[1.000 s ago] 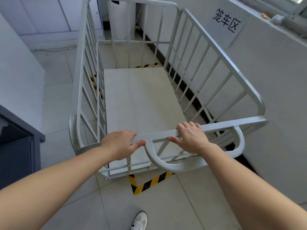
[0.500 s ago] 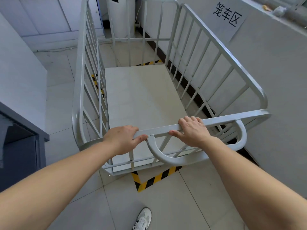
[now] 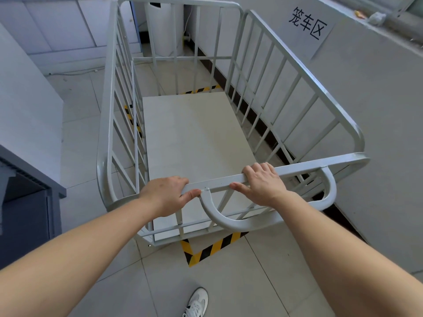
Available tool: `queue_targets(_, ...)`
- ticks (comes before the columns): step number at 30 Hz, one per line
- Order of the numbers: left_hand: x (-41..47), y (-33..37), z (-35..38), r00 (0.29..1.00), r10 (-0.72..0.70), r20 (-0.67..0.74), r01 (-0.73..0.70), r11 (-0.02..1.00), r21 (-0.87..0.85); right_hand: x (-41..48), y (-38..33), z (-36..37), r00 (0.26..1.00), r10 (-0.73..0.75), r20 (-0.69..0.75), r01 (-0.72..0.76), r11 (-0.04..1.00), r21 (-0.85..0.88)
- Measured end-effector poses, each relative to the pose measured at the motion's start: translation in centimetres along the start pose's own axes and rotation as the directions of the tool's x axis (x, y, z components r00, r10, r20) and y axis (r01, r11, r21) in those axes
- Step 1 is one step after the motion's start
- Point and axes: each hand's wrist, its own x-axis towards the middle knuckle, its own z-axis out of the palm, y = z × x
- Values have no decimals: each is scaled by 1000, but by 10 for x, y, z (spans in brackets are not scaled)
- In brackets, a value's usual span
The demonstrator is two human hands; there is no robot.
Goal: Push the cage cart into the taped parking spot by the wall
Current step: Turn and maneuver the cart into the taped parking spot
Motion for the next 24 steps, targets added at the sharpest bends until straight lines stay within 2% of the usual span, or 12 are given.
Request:
queue_targets(6, -1, 3, -3, 995, -44, 86, 47, 999, -25, -25, -3, 11, 995, 102, -3, -101, 988, 118)
queue_targets(9, 1, 7, -9, 979, -105, 174, 116, 992, -56, -50, 10, 15, 992, 118, -50, -112, 988, 109)
queue_targets(11, 4, 13, -14, 977, -132, 168, 137, 990, -18, -66, 24, 15, 989, 137, -55, -131, 986, 102)
queue_targets(14, 8, 30, -23, 999, -45, 14, 43, 994, 104, -90, 45, 13, 988, 156, 15, -157, 981, 113)
queue_targets(18, 1, 66, -20, 956, 261, -136, -237, 956, 174, -110, 64, 12, 989, 133, 67, -139, 984, 108)
queue_targets(21, -5, 93, -5, 928, 367, -64, -360, 928, 96, -111, 73, 10, 995, 62, 81, -70, 992, 109)
queue_targets(24, -2, 114, 10, 945, 320, 70, -323, 946, 38, -107, 86, 8, 997, 5, 76, -14, 993, 115)
